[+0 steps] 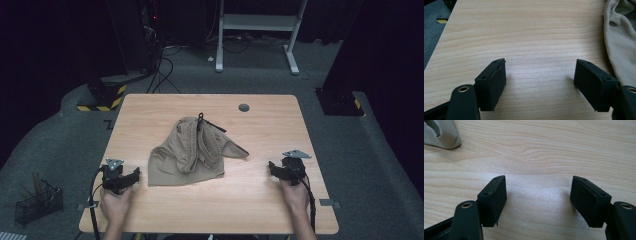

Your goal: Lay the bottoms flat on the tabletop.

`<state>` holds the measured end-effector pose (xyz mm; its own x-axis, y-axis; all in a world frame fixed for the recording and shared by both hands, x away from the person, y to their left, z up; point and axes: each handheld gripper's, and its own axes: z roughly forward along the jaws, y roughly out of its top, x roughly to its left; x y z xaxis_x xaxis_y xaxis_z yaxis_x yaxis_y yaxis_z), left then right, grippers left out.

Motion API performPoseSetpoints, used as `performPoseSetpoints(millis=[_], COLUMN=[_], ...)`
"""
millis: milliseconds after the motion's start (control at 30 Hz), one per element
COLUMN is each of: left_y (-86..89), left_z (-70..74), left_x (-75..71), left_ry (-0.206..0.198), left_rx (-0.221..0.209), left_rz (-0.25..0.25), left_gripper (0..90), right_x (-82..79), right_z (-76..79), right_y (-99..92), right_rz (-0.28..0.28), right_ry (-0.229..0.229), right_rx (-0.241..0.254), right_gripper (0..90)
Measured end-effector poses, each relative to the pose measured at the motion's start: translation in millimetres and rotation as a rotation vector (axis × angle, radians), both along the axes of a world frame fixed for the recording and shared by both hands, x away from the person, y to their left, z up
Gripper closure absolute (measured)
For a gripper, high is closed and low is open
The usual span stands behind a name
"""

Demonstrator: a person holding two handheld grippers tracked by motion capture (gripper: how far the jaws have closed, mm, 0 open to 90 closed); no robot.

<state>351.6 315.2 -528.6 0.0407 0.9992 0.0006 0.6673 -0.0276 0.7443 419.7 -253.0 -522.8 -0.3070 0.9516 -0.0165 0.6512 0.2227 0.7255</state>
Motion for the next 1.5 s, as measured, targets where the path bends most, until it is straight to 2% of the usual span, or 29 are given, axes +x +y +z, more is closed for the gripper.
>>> performPoseSetpoints(millis=[400, 467, 700, 800, 900, 1000, 1200, 1500], left_y=[-0.6, -0.8, -1.0, -1.5, -0.4, -1.7, -3.6, -11.4], left_z=[0.2, 0.2, 0.1, 0.3, 1.0, 1.9, 6.1, 17.7], left_x=[-0.1, -0.2, -0.4, 0.4, 1.0, -0.2, -1.6, 6.3], left_ry=[0.0, -0.002, -0.003, 0.001, 0.002, 0.005, -0.012, -0.046], left_rx=[-0.001, -0.001, -0.001, -0.014, -0.047, -0.053, -0.082, -0.13], left_rz=[-0.007, -0.013, -0.033, -0.034, -0.038, -0.041, -0.055, -0.086], left_gripper=[26.2, 28.4, 27.1, 24.9, 23.4, 22.5, 22.0, 21.4], right_x=[-0.3, -0.3, -0.4, -0.5, -0.5, -0.6, -0.9, -0.9], right_z=[0.0, -0.1, -0.1, 0.0, 0.0, -0.1, 0.0, -0.1], right_y=[-0.4, -0.3, -0.4, -0.5, -0.5, -0.5, -0.5, -0.4], right_rz=[0.01, 0.008, 0.012, 0.016, 0.016, 0.017, 0.018, 0.019], right_ry=[-0.001, -0.001, -0.002, -0.002, -0.002, -0.001, 0.0, -0.001], right_rx=[-0.001, -0.001, -0.001, -0.001, -0.001, -0.001, -0.001, 0.0], right_gripper=[29.8, 29.7, 29.8, 29.8, 29.8, 29.8, 29.7, 29.8])
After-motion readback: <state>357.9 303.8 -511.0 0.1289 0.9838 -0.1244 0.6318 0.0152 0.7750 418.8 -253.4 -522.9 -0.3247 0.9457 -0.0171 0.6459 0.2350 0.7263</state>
